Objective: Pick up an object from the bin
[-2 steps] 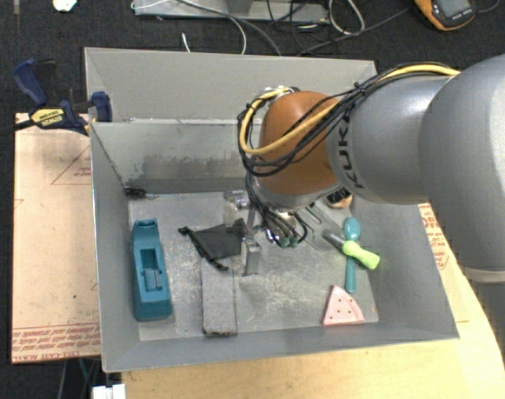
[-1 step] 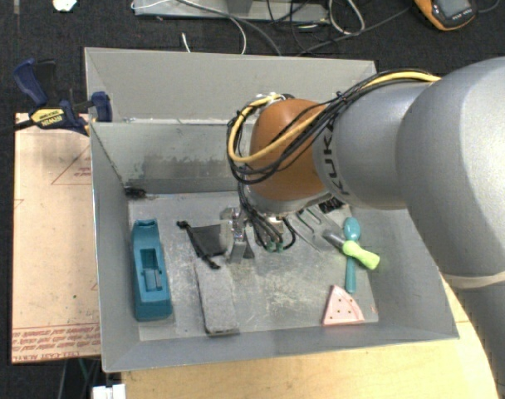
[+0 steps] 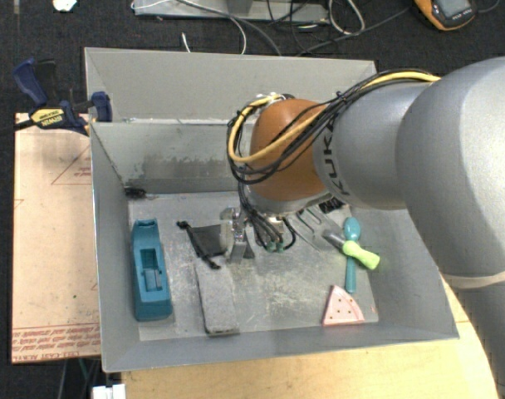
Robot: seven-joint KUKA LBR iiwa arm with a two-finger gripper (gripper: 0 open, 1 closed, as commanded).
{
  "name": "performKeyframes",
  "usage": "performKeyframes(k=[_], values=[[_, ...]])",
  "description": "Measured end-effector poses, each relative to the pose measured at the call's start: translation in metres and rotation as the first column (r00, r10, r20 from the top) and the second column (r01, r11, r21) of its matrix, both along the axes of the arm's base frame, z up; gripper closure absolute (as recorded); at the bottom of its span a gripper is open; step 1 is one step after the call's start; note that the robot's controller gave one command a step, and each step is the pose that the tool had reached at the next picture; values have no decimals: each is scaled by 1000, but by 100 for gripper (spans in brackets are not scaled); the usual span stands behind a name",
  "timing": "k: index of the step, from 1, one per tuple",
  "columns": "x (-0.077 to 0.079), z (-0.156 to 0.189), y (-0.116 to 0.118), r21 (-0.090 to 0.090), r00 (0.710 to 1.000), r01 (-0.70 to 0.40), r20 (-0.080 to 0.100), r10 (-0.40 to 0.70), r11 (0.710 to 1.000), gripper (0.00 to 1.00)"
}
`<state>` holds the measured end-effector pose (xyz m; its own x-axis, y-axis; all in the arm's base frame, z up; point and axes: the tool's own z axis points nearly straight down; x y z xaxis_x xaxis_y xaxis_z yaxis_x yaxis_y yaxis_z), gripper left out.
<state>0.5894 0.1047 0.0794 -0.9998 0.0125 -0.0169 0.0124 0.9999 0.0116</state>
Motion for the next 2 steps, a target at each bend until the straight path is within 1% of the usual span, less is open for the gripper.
performKeyframes(k=[1,2], values=[[-37,66,-8,0,1000,5,-6,-5,1000,100],[-48,151,-16,0,996,85,-11,-85,996,100]])
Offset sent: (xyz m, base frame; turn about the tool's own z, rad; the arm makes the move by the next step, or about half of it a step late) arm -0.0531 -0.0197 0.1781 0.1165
